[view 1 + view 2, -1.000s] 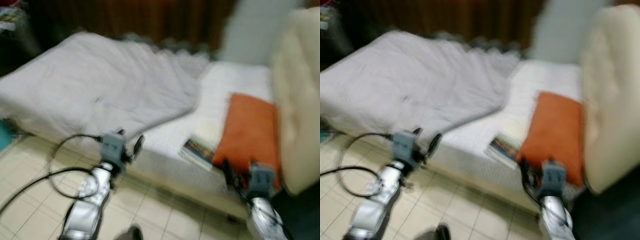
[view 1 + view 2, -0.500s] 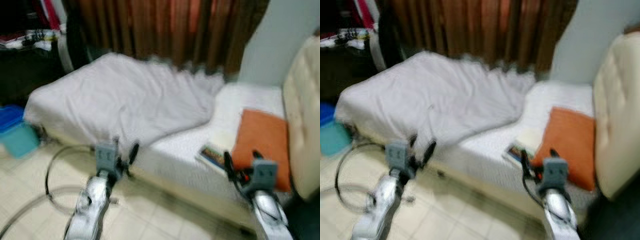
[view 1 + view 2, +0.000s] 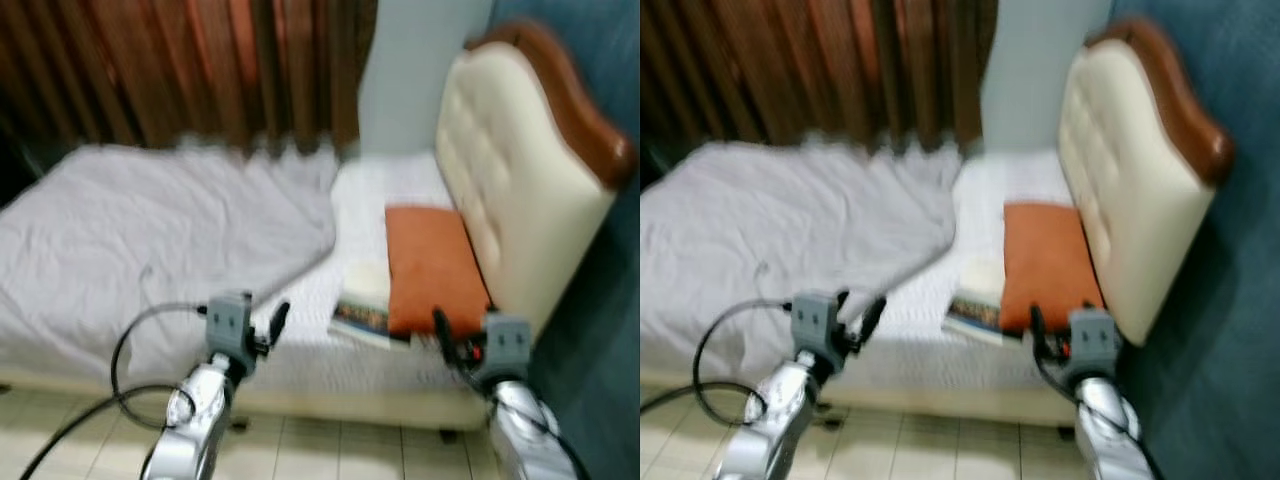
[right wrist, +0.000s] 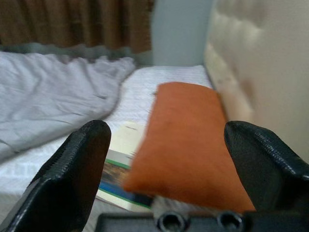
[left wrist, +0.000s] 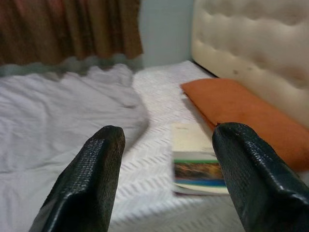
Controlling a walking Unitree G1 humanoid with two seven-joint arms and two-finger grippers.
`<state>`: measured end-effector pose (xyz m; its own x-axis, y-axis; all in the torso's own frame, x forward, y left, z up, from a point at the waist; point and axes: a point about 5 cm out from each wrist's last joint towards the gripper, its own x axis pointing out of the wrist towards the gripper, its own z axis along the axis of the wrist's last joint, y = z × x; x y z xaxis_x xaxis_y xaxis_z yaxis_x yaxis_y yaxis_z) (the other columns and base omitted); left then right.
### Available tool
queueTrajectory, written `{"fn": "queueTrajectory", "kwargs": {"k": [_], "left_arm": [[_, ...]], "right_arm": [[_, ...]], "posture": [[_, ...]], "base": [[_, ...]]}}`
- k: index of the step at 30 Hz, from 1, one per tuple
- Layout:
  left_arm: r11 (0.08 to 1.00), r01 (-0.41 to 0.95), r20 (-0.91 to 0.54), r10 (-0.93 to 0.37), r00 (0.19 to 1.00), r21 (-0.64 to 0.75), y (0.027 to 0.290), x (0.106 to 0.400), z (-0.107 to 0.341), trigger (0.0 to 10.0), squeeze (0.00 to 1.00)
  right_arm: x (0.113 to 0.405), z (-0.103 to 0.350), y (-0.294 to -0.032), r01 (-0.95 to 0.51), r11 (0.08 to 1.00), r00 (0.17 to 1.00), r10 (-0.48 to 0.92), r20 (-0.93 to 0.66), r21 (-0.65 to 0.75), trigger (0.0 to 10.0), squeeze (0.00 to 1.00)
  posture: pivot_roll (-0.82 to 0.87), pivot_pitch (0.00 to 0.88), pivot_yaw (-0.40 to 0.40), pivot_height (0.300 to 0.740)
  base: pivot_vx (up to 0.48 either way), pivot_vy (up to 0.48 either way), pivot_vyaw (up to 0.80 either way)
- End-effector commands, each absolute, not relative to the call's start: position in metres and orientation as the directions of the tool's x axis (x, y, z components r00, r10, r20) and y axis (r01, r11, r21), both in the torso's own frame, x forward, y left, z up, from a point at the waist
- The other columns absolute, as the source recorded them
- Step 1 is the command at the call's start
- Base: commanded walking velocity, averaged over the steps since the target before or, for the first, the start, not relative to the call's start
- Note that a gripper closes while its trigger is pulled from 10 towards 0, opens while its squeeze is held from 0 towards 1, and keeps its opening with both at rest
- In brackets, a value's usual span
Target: Clean up the room
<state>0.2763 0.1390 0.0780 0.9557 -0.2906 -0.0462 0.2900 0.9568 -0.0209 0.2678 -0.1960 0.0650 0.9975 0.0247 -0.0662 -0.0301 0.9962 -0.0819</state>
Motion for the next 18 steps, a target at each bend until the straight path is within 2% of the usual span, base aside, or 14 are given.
{"fn": "queueTrajectory", "kwargs": {"k": [1, 13, 18], "left_arm": [[0.967, 0.253, -0.073, -0.253, 0.965, 0.001, 0.1526, 0.2739, 0.0728, 10.0, 0.0], [0.968, 0.252, -0.074, -0.252, 0.965, 0.002, 0.1525, 0.2743, 0.072, 10.0, 0.0], [0.957, 0.29, -0.1, -0.285, 0.953, 0.032, 0.1487, 0.2786, 0.0697, 10.0, 0.0]], "right_arm": [[0.2747, 0.0682, -0.184, -0.077, 0.995, 0.996, 0.073, -0.06, -0.068, 10.0, 0.0], [0.2755, 0.0673, -0.1835, -0.081, 0.995, 0.995, 0.076, -0.065, -0.066, 10.0, 0.0], [0.2761, 0.0632, -0.1858, -0.081, 0.995, 0.993, 0.075, -0.089, -0.062, 10.0, 0.0]], "posture": [[-0.05, 0.0, 0.027, 0.74], [-0.05, 0.0, 0.027, 0.74], [-0.05, 0.0, 0.028, 0.74]], "base": [[0.401, 0.262, 0.0], [0.401, 0.26, 0.0], [0.478, 0.0, -0.76]]}}
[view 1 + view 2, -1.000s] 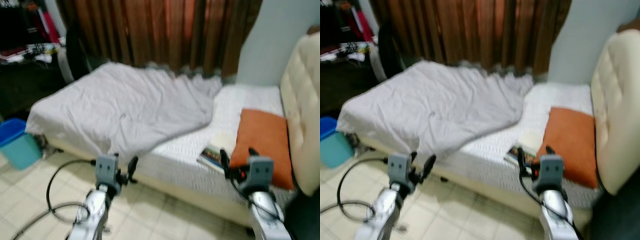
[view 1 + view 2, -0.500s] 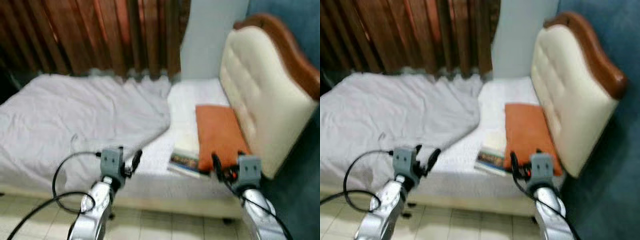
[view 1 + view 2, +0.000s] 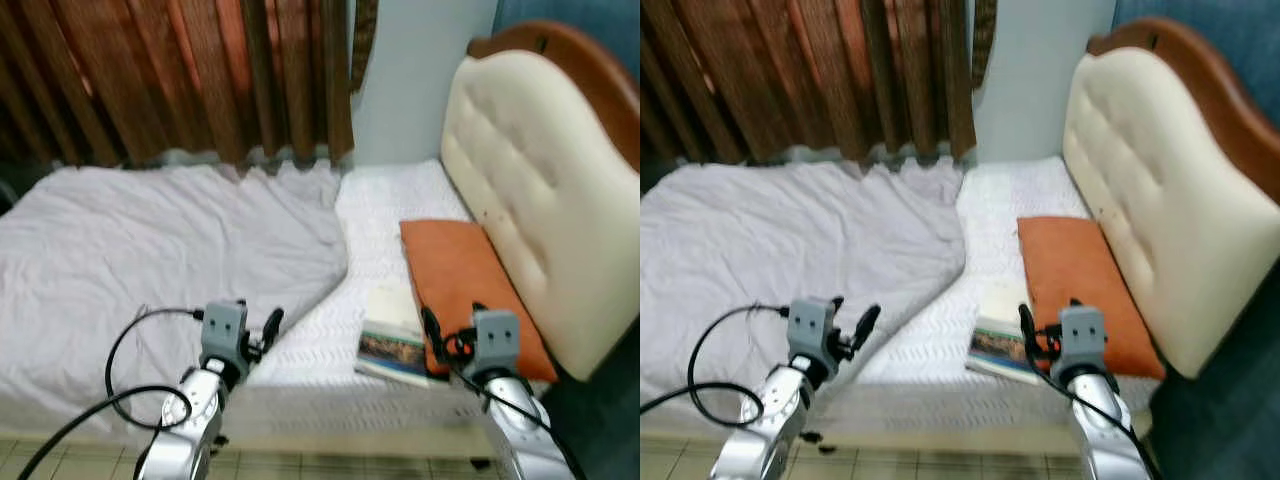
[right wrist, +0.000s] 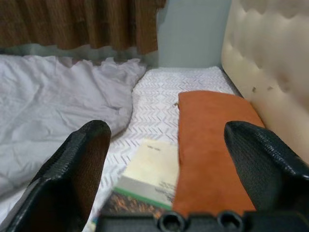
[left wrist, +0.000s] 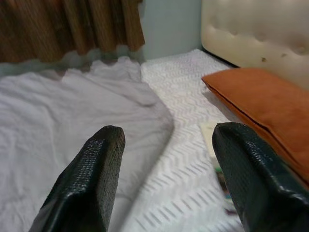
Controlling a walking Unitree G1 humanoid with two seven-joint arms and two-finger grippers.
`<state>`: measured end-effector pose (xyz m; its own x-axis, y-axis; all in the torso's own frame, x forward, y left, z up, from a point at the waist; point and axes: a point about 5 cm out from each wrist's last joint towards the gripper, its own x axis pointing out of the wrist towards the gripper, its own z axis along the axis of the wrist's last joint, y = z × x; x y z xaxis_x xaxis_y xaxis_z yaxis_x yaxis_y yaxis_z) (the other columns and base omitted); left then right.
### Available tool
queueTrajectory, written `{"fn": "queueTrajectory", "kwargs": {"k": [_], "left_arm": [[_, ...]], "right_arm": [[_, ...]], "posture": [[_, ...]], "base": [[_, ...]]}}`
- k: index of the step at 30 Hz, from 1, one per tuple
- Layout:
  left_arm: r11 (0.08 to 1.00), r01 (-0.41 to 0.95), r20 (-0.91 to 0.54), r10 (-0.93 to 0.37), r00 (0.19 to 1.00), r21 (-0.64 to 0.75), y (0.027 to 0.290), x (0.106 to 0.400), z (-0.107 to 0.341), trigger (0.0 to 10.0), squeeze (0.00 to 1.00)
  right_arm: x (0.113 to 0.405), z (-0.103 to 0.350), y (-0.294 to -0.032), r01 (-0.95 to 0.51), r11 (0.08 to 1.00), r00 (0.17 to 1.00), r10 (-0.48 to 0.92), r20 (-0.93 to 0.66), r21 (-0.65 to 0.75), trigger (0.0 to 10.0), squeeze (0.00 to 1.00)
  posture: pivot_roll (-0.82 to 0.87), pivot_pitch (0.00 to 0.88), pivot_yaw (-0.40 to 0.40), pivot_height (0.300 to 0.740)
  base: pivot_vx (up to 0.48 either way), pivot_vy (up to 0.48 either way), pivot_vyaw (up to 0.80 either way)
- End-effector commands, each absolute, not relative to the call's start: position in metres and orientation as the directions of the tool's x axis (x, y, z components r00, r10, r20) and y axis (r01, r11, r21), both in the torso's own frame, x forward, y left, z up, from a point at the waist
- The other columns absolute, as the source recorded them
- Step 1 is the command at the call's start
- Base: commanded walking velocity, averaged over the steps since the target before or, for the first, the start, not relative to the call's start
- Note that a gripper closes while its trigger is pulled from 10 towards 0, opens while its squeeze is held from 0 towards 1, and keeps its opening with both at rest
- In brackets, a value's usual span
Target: Clean up the room
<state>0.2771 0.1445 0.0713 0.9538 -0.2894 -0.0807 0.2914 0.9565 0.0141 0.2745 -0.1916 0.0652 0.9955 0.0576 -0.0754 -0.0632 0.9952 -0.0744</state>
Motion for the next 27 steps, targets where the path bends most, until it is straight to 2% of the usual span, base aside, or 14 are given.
{"fn": "queueTrajectory", "kwargs": {"k": [1, 4, 7, 11, 12, 14, 16, 23, 27], "left_arm": [[0.957, 0.29, -0.1, -0.285, 0.953, 0.032, 0.149, 0.279, 0.07, 10.0, 0.0], [0.958, 0.279, -0.099, -0.272, 0.957, 0.066, 0.147, 0.279, 0.068, 10.0, 0.0], [0.958, 0.283, -0.115, -0.276, 0.954, 0.049, 0.143, 0.28, 0.065, 10.0, 0.0], [0.976, 0.212, -0.086, -0.215, 0.973, -0.05, 0.149, 0.282, 0.066, 10.0, 0.0], [0.979, 0.181, -0.074, -0.188, 0.979, -0.098, 0.152, 0.282, 0.066, 10.0, 0.0], [0.981, 0.156, -0.056, -0.164, 0.985, -0.116, 0.156, 0.28, 0.066, 10.0, 0.0], [0.983, 0.14, -0.045, -0.146, 0.988, -0.121, 0.158, 0.273, 0.064, 10.0, 0.0], [0.969, 0.226, -0.085, -0.235, 0.968, -0.099, 0.135, 0.268, 0.054, 10.0, 0.0], [0.975, 0.201, -0.08, -0.209, 0.975, -0.099, 0.146, 0.272, 0.057, 10.0, 0.0]], "right_arm": [[0.276, 0.063, -0.186, -0.081, 0.995, 0.993, 0.075, -0.089, -0.062, 10.0, 0.0], [0.275, 0.062, -0.187, -0.082, 0.995, 0.993, 0.077, -0.092, -0.058, 10.0, 0.0], [0.275, 0.061, -0.186, -0.089, 0.995, 0.992, 0.084, -0.098, -0.053, 10.0, 0.0], [0.275, 0.062, -0.185, -0.097, 0.994, 0.992, 0.092, -0.092, -0.05, 10.0, 0.0], [0.275, 0.062, -0.185, -0.099, 0.994, 0.991, 0.094, -0.092, -0.044, 10.0, 0.0], [0.274, 0.063, -0.186, -0.102, 0.994, 0.991, 0.098, -0.095, -0.036, 10.0, 0.0], [0.27, 0.062, -0.192, -0.118, 0.992, 0.987, 0.113, -0.115, -0.041, 10.0, 0.0], [0.27, 0.06, -0.197, -0.17, 0.982, 0.976, 0.158, -0.147, -0.076, 10.0, 0.0], [0.275, 0.062, -0.19, -0.18, 0.981, 0.976, 0.169, -0.139, -0.067, 10.0, 0.0]], "posture": [[-0.05, 0.0, 0.028, 0.74], [-0.06, 0.0, 0.031, 0.74], [-0.06, 0.0, 0.032, 0.74], [-0.07, 0.0, 0.027, 0.74], [-0.07, 0.0, 0.016, 0.74], [-0.07, 0.0, 0.003, 0.74], [-0.07, 0.0, -0.043, 0.74], [-0.06, 0.0, -0.063, 0.74], [-0.05, 0.0, -0.055, 0.74]], "base": [[0.48, 0.0, -0.76], [0.48, 0.0, -0.69], [0.0, 0.0, 0.0], [0.415, 0.0, 0.0], [0.458, 0.0, 0.0], [0.458, 0.0, 0.0], [0.456, 0.0, 0.0], [0.454, 0.0, 0.0], [0.454, 0.0, 0.0]]}}
